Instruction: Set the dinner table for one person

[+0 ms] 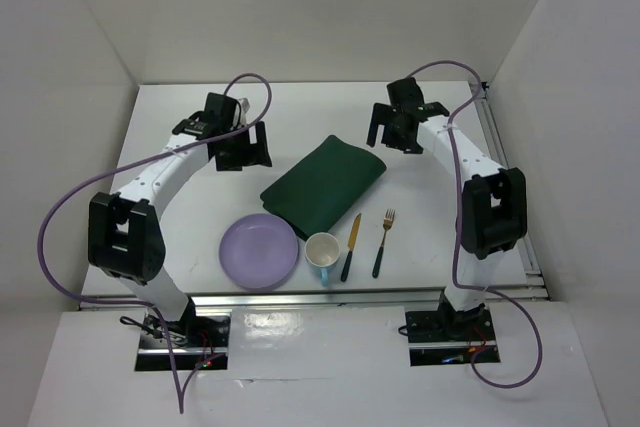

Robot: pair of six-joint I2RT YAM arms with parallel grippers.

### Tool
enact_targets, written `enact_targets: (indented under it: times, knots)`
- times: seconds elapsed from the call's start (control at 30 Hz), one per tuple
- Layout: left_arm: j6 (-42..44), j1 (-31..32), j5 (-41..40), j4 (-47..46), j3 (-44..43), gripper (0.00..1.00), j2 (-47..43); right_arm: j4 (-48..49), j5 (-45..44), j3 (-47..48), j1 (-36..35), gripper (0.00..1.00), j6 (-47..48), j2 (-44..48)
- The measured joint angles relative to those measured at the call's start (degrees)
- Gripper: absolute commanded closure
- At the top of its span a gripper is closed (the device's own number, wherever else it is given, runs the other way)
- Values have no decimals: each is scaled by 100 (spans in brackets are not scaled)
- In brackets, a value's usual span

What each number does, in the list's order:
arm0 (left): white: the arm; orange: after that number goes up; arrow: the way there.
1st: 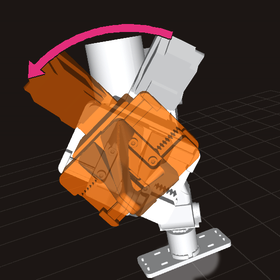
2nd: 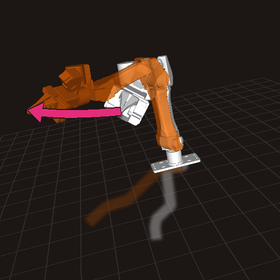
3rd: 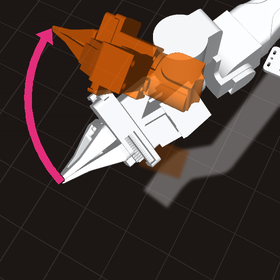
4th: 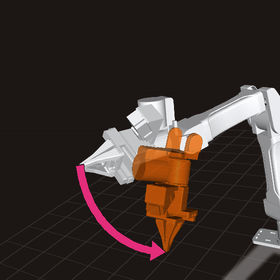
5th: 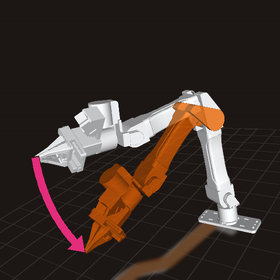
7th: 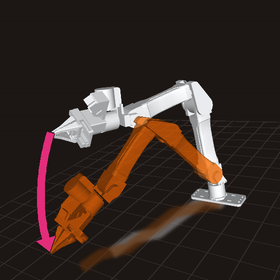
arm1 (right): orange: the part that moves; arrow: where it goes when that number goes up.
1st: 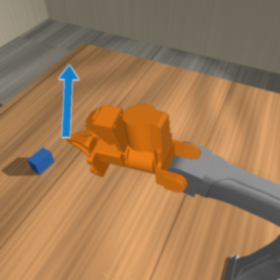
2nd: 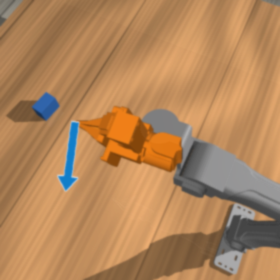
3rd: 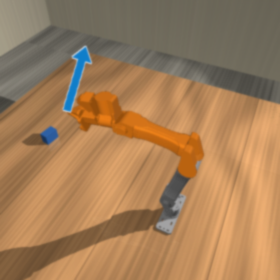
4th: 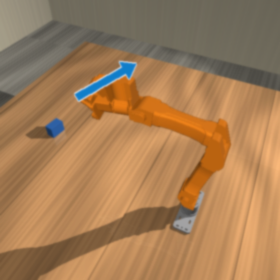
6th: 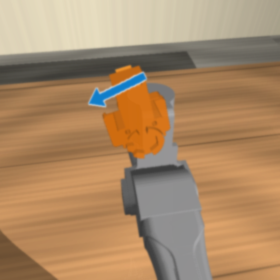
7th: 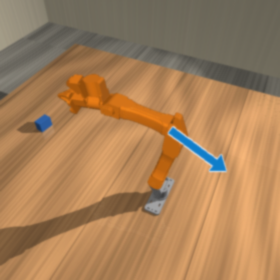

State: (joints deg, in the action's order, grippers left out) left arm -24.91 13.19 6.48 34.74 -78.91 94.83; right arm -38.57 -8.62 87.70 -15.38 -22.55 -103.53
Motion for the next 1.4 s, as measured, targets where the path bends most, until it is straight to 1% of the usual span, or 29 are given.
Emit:
enact_targets:
  times: [0.13,0.2,0.27,0.43,0.6,0.67,0.8,0.83,1.03,1.1,1.2,1.27,1.4]
  knots:
    - [-79,42,188,22,81,2,0,37,52,-129,31,0,-44,81]
    - [-85,81,225,31,81,8,0,42,103,-229,33,0,-48,157]
    - [-90,125,223,61,81,10,4,52,195,-321,33,0,-52,256]
    - [-55,466,-61,262,-22,10,317,205,417,-769,37,0,-17,719]
    - [-101,693,22,446,-109,10,815,354,590,-1344,42,0,76,1340]
    - [-151,680,52,487,-205,10,988,404,619,-1423,55,0,101,1451]
    - [-409,601,127,459,-442,16,1364,476,662,-1434,79,0,142,1469]
    - [-461,551,188,442,-437,16,1421,472,673,-1434,79,0,146,1469]
    - [-734,-63,752,306,-203,16,1499,476,667,-1434,81,0,214,1469]
    - [-835,-170,850,278,-168,16,1504,474,664,-1434,79,0,227,1469]
    - [-955,-155,1051,234,-166,16,1561,476,662,-1434,79,0,247,1467]
    - [-1023,-120,1145,229,-166,12,1657,476,673,-1434,81,0,249,1467]
    - [-1176,-9,1047,297,-181,11,1978,492,750,-1434,81,0,249,1456]
